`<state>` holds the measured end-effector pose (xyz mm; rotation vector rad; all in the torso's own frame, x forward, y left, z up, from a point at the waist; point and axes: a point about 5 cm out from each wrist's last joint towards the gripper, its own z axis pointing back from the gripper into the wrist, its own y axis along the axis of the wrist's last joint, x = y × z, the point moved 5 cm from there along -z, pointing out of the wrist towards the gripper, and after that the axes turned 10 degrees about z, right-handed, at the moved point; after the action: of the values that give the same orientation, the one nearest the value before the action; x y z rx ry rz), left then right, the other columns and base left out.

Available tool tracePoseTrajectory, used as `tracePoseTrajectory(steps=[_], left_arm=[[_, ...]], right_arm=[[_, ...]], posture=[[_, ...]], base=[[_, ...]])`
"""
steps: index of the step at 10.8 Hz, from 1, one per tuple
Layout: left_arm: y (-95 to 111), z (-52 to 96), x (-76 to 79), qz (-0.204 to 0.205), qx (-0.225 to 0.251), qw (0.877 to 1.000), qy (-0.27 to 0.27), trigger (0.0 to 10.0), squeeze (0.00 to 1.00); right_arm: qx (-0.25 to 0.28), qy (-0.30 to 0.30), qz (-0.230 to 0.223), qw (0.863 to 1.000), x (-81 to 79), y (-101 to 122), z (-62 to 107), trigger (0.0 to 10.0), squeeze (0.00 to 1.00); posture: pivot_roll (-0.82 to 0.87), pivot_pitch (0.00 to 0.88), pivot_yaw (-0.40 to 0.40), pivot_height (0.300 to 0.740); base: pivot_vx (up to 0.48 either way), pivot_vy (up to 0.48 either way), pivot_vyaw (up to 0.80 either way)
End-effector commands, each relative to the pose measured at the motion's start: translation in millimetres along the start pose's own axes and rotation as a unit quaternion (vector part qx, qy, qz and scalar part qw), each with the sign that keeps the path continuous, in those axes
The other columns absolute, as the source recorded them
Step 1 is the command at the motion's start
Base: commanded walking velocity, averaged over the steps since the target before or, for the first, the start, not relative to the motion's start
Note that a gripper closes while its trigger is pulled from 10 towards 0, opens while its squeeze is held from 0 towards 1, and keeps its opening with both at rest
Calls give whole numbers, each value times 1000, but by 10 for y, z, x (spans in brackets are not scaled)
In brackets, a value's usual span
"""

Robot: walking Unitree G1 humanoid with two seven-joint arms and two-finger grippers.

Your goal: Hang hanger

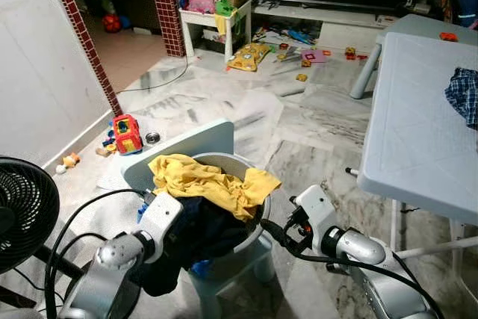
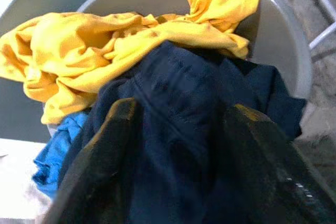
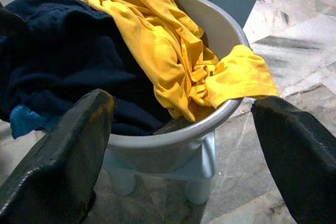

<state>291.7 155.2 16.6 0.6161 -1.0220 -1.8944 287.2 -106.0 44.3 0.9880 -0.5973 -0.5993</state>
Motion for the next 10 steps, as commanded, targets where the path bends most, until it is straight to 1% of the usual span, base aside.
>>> tracePoseTrajectory(steps=[1, 4, 5, 8, 10], left_arm=[[10, -2, -48, -11, -5, 1000, 4, 10000, 1000], [71, -124, -95, -15, -7, 1000, 4, 10000, 1000], [77, -161, -95, -24, -11, 1000, 2, 10000, 1000], [80, -266, -67, -29, -24, 999, -15, 10000, 1000], [92, -297, -43, -37, -27, 999, -26, 10000, 1000]], right_arm=[[4, 1, 8, 1000, -5, 51, 1, 10000, 0], [5, -1, 10, 1000, 16, 66, -12, 10000, 0], [6, -2, 10, 1000, 18, 75, -16, 10000, 0], [8, -2, 13, 1000, 24, 97, -35, 10000, 0], [8, -2, 14, 1000, 21, 97, -36, 10000, 0]], posture=[[-175, 0, 56, 740], [-185, 0, 65, 740], [-186, 0, 65, 740], [-193, 0, 71, 740], [-195, 0, 74, 740]], base=[[0, 0, 0], [0, 0, 0], [0, 0, 0], [0, 0, 0], [0, 0, 0]])
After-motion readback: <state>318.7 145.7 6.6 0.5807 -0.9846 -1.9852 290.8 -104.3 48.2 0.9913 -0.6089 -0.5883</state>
